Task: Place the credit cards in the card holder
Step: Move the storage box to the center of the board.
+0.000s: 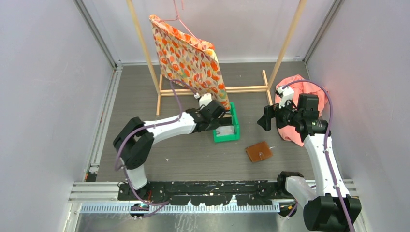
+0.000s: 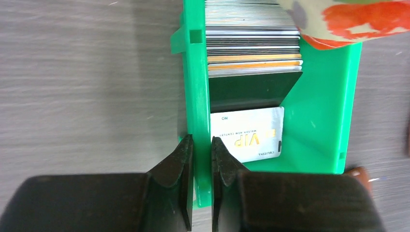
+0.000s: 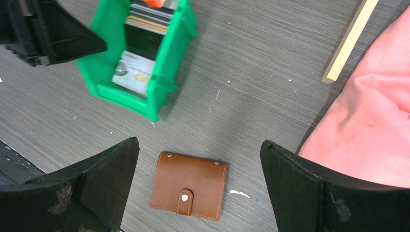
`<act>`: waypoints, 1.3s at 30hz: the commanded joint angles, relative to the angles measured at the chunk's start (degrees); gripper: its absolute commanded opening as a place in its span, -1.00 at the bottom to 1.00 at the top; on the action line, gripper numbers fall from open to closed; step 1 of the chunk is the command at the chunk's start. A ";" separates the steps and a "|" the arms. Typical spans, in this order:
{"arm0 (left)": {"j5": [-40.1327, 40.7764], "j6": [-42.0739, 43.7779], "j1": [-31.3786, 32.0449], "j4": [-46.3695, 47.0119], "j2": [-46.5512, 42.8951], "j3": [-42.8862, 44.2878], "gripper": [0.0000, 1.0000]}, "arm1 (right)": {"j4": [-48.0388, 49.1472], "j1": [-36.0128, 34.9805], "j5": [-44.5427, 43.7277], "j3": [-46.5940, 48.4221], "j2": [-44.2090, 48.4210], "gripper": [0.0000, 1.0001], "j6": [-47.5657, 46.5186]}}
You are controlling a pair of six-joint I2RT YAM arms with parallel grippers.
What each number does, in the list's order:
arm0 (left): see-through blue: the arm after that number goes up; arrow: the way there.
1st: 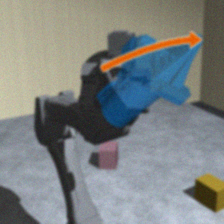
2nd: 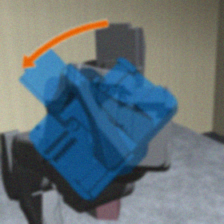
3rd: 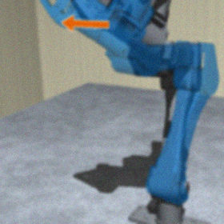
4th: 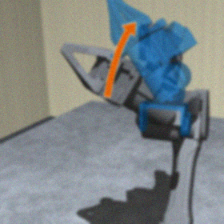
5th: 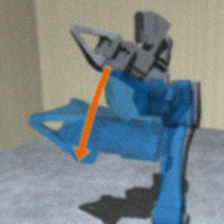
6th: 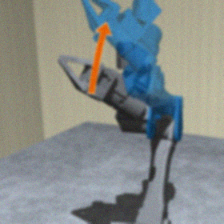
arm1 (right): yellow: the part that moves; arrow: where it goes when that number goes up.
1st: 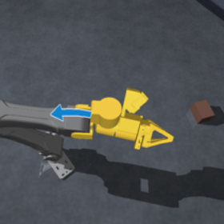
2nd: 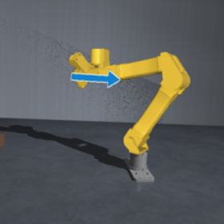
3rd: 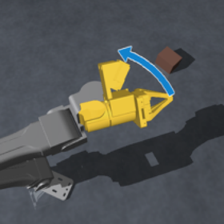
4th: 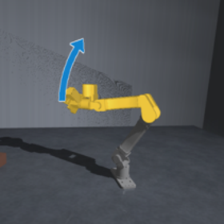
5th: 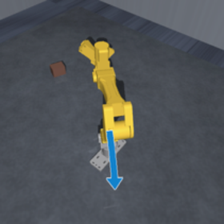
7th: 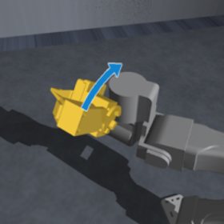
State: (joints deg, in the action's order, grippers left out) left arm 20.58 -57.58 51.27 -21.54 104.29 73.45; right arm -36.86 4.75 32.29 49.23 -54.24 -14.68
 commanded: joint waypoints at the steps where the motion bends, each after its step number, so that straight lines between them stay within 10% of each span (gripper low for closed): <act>1: 6.86 2.91 -1.12 -3.98 -10.48 -5.68 -0.87 | 1.62 0.26 1.10 0.40 1.33 1.00 -0.24; 15: -0.21 14.14 -24.51 -1.03 -29.84 -24.86 -0.83 | 1.40 0.26 1.66 0.25 0.91 1.00 -0.50; 39: 7.04 9.81 -35.27 -17.28 -54.67 -33.51 -0.92 | 0.57 0.26 3.10 0.95 0.44 1.00 -0.78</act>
State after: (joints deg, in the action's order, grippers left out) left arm 24.73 -43.35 18.61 -41.19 52.25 41.23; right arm -36.93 4.75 33.89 49.21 -54.26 -14.90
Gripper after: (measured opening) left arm 0.133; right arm 0.997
